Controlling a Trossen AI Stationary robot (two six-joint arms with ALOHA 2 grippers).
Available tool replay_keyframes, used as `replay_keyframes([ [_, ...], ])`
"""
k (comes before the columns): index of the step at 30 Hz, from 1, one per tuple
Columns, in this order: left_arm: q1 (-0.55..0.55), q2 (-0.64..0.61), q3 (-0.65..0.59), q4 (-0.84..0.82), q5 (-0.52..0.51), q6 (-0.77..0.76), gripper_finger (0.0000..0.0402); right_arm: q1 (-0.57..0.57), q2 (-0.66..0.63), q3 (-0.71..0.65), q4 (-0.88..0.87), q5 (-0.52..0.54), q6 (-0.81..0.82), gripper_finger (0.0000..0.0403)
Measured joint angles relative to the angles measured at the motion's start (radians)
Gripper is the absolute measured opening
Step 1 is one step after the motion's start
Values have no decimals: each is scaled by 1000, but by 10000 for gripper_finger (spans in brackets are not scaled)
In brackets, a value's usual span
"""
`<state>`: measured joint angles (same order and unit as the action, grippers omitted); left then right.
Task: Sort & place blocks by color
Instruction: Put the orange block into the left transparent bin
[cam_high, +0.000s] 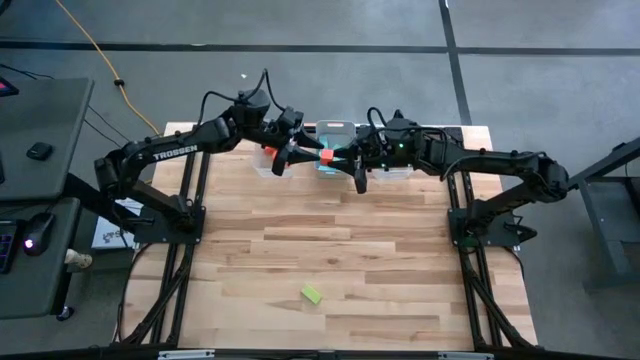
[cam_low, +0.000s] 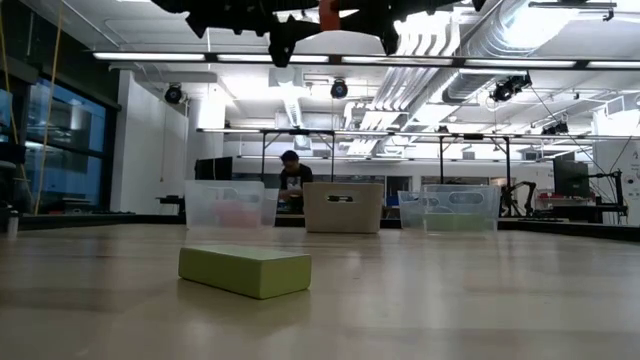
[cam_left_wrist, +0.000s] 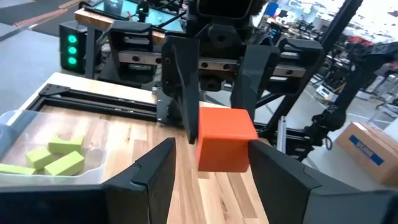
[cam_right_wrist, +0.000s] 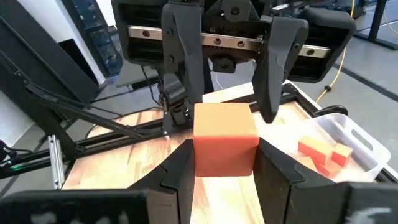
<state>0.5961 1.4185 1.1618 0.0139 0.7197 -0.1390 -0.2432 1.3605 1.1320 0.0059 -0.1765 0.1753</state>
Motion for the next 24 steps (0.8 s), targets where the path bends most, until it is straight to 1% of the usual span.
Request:
replay_keyframes([
  [10, 8, 1, 0, -44, 27, 18, 182, -3, 5, 0, -5, 12, 3, 109],
  [17, 10, 1, 0, -40, 28, 19, 182, -2, 4, 0, 15, 2, 28, 108],
  [24, 8, 1, 1, -14, 27, 13, 182, 26, 24, -1, 21, 8, 33, 108],
])
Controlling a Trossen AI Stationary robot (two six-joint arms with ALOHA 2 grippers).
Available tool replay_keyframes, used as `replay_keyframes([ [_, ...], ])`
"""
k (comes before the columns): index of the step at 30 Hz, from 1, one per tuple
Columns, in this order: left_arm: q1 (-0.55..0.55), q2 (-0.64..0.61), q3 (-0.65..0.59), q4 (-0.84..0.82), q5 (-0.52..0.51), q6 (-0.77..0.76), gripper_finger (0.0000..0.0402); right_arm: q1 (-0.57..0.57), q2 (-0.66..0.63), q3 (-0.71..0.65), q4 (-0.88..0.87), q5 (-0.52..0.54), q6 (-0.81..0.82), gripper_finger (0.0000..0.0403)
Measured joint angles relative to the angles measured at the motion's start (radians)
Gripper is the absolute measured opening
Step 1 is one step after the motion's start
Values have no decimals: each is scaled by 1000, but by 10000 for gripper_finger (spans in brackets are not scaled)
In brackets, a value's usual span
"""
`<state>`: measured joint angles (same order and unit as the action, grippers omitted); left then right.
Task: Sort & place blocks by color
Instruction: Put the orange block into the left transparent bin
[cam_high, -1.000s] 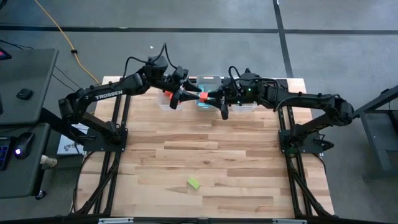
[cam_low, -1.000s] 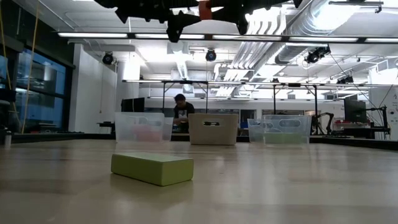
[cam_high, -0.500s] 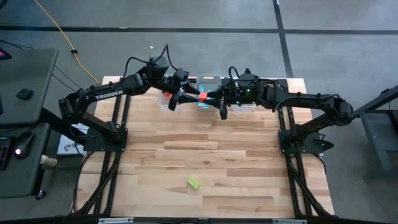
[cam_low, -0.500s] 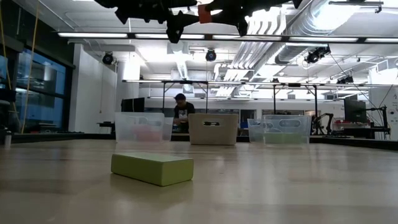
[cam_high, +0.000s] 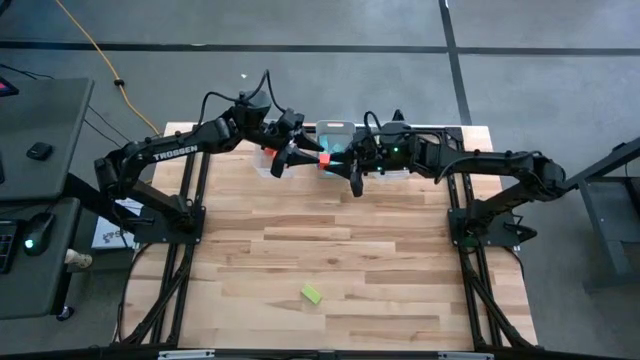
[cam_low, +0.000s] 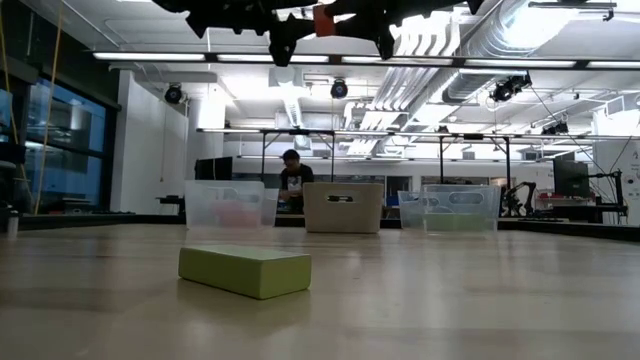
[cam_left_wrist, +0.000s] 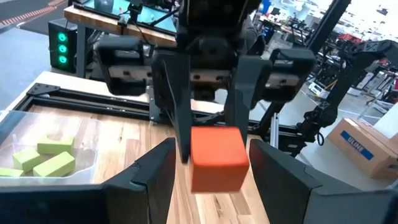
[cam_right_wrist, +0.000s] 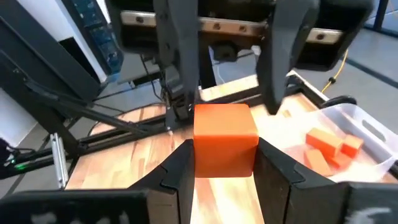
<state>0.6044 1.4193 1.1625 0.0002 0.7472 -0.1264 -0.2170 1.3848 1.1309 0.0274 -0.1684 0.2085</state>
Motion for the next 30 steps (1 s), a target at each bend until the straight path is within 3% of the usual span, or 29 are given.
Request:
replay_keyframes([
  [30, -11, -1, 1, -48, 0, 6, 182, 1, 7, -1, 30, 37, 27, 108],
])
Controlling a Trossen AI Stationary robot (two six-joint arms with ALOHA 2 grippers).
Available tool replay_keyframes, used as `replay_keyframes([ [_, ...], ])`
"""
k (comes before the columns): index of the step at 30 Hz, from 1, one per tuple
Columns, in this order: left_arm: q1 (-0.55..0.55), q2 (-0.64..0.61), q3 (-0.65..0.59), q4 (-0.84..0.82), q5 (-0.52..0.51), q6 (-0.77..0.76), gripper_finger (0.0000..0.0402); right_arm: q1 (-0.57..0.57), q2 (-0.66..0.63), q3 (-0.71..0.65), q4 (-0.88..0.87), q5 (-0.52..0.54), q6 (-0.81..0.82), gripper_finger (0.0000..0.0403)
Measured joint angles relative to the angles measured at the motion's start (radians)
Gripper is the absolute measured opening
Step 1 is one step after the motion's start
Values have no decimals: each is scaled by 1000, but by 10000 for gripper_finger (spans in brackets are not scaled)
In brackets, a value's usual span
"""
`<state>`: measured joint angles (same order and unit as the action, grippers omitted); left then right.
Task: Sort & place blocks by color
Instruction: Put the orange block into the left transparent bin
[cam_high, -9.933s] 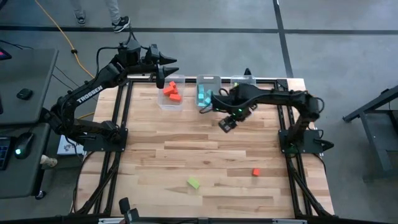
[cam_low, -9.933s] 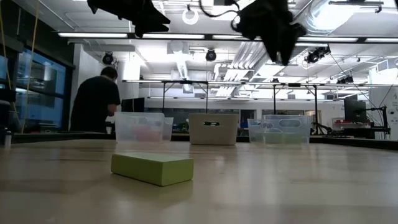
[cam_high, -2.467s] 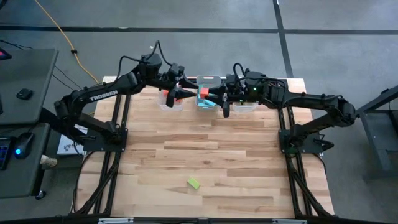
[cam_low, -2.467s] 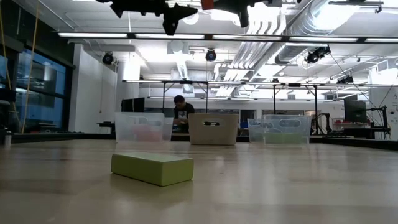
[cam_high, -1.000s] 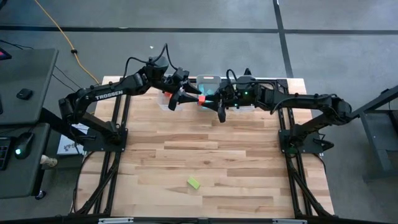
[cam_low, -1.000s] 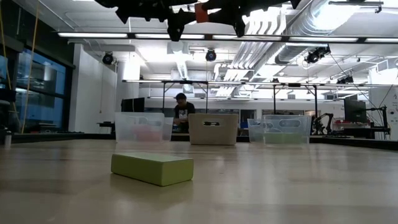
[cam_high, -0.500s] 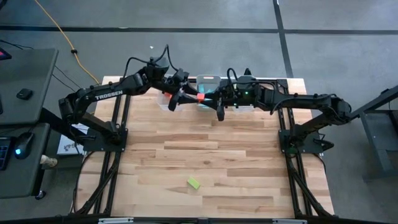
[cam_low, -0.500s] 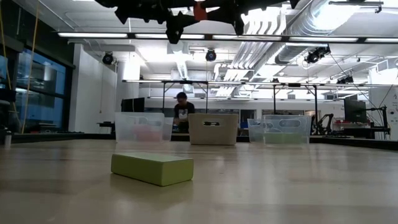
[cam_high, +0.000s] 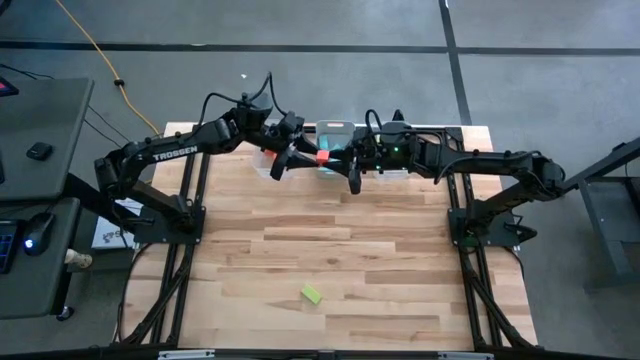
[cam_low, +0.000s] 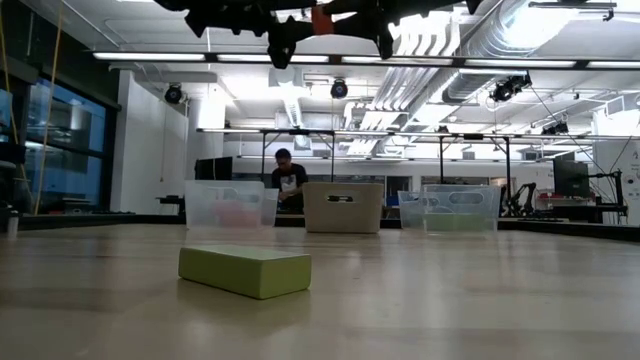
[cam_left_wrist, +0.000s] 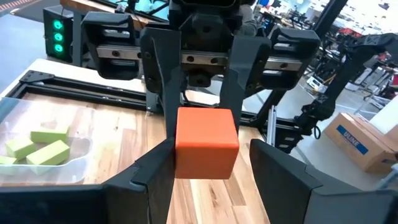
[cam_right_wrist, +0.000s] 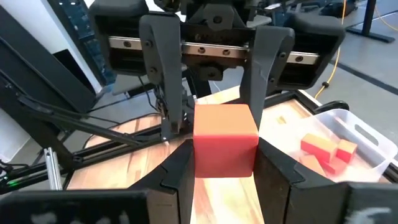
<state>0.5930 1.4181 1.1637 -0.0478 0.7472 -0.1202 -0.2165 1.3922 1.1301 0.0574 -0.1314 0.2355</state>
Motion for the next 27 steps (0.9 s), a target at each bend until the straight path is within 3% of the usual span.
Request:
replay_keyframes([
  [10, -11, 0, 0, 2, -33, 27, 159, 1, 0, 0, 10, 4, 0, 108],
  [21, -10, 0, -2, 26, -36, 27, 91, 1, -2, 0, 14, 0, 19, 109],
  [27, -11, 0, -2, 29, -32, 27, 74, 1, -2, 0, 14, 8, 19, 139],
])
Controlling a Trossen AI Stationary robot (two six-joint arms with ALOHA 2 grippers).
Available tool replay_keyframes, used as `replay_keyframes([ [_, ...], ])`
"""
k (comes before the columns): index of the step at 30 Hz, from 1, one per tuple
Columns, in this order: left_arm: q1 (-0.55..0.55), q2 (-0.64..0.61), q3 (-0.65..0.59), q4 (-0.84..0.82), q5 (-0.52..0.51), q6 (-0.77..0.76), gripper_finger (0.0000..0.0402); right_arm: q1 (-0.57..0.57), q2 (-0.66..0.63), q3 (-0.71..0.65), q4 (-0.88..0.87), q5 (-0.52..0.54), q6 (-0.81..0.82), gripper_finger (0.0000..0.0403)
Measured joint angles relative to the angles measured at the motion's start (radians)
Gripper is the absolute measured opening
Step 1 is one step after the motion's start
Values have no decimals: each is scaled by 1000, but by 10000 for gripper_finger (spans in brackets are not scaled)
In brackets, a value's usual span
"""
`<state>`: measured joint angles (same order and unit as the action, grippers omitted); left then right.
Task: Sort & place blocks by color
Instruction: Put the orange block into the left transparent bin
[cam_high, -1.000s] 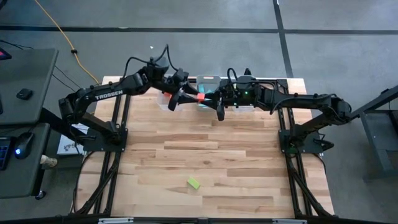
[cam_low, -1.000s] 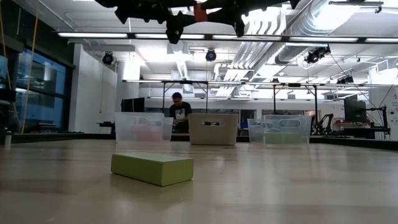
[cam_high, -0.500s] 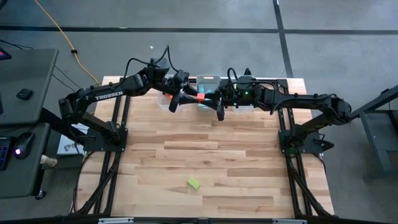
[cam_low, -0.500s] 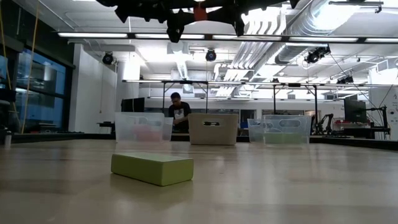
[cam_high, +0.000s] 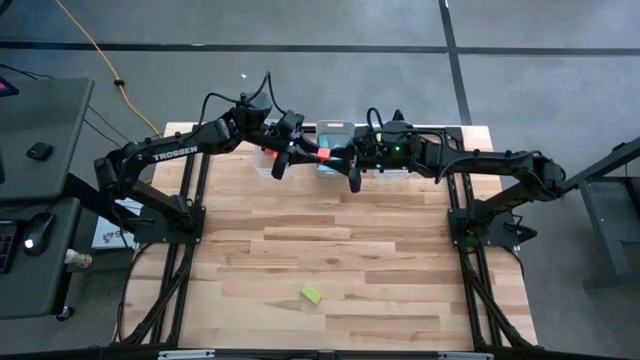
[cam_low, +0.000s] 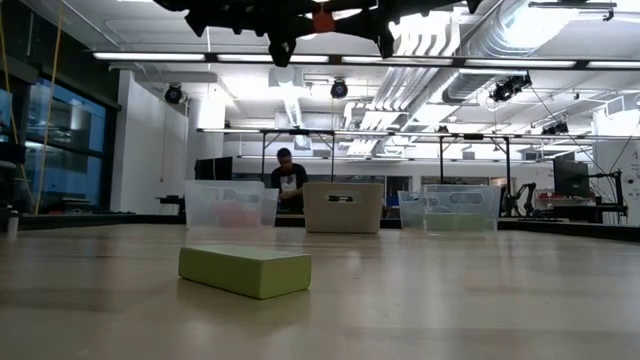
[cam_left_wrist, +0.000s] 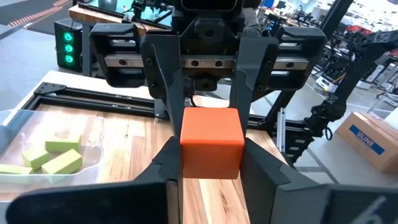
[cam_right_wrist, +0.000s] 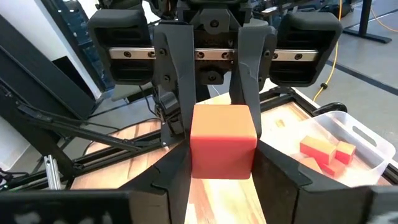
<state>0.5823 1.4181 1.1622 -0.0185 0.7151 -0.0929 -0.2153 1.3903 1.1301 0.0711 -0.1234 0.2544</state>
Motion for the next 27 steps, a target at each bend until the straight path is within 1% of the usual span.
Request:
replay_keyframes([
  [9, 0, 0, 0, 1, 7, -1, 70, 0, 1, 0, -1, 15, 17, 156],
  [13, -1, 0, 0, 2, 7, -1, 70, 0, 1, 0, -3, 15, 34, 187],
  [19, 12, 0, 0, -4, 10, 0, 70, -7, -6, 0, -6, 18, 10, 234],
  [21, 28, 0, 0, -11, 9, 0, 70, -19, -18, 0, -15, 23, 10, 241],
  [27, 89, 0, 0, -18, 6, 17, 70, -56, -68, 1, -61, 71, 18, 243],
])
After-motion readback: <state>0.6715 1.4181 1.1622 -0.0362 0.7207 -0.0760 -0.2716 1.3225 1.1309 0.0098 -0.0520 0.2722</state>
